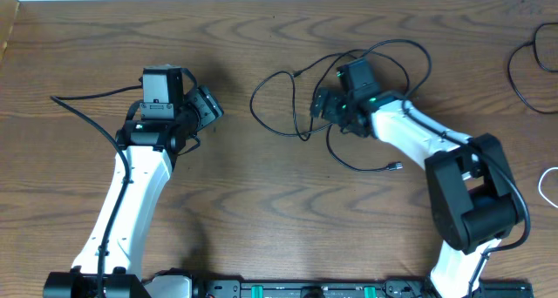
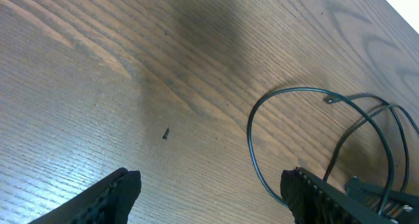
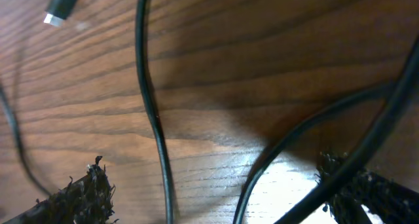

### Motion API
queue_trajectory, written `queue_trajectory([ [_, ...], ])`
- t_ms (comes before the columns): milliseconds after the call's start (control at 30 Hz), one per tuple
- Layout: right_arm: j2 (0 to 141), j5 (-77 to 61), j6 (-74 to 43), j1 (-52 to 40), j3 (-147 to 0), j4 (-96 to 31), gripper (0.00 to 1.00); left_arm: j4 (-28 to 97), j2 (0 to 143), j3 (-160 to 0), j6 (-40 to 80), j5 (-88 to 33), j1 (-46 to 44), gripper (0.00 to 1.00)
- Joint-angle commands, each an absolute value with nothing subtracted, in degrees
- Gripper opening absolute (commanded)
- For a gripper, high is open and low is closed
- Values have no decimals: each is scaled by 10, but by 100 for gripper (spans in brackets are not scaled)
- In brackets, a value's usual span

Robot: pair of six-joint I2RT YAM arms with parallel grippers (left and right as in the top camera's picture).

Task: Untangle cables

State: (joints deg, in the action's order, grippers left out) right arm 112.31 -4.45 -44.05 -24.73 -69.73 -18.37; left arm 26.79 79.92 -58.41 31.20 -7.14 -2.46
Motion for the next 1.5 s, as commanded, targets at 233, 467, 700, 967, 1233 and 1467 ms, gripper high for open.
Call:
queue_trajectory([
  [233, 1134, 191, -493, -339, -696, -181, 99, 272, 793, -588, 302, -64, -23, 76],
  [467, 1183, 188, -493, -340, -696, -199, 99, 288, 793, -588, 302, -64, -23, 76],
  [700, 1185, 138, -493, -322, -696, -206, 26, 298, 793, -588, 302, -64, -23, 76],
  [967, 1185, 118, -455, -264, -696, -209, 1, 302, 793, -588, 303, -67, -23, 76],
  [1233, 1184, 164, -345, -134, -696, -203, 1, 313, 793, -588, 305, -70, -23, 76],
  [1467, 1184, 183, -268, -11, -696, -147, 1, 312, 793, -588, 307, -70, -23, 76],
])
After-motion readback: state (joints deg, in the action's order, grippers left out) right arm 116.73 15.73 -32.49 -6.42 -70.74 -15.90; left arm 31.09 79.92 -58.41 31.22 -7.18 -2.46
